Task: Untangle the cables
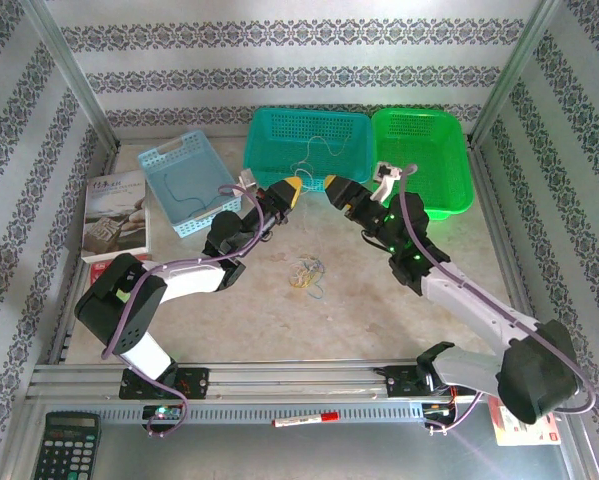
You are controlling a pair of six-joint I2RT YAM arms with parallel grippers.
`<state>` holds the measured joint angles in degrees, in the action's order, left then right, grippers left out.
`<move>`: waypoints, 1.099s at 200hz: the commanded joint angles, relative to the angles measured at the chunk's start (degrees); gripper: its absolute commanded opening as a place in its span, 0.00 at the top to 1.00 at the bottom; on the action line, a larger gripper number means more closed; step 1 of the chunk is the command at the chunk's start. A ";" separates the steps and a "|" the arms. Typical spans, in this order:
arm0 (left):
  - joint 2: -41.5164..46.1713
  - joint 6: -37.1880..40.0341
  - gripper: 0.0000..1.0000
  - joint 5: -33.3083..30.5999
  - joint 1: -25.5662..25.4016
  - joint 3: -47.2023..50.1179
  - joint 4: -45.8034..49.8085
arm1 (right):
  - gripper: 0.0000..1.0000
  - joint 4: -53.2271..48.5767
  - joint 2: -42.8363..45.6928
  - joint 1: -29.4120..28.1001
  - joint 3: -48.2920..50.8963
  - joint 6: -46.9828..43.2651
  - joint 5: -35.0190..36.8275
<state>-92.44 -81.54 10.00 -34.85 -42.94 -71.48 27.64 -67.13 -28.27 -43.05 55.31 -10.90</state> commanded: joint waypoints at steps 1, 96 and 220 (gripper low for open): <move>-0.13 -0.72 1.00 -0.32 -0.75 -1.54 -4.76 | 0.37 5.72 -1.63 -1.19 -2.59 2.65 1.60; -0.12 -0.59 1.00 -0.51 -1.36 -1.52 -5.15 | 0.63 10.22 -8.46 -3.71 -4.73 4.66 2.16; 2.65 7.94 0.43 2.64 -0.53 3.57 -2.37 | 1.00 -3.70 -6.66 2.12 -19.51 -1.49 -6.33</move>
<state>-92.25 -78.15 10.94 -35.62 -41.82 -72.51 29.47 -76.27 -27.18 -56.88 57.98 -13.28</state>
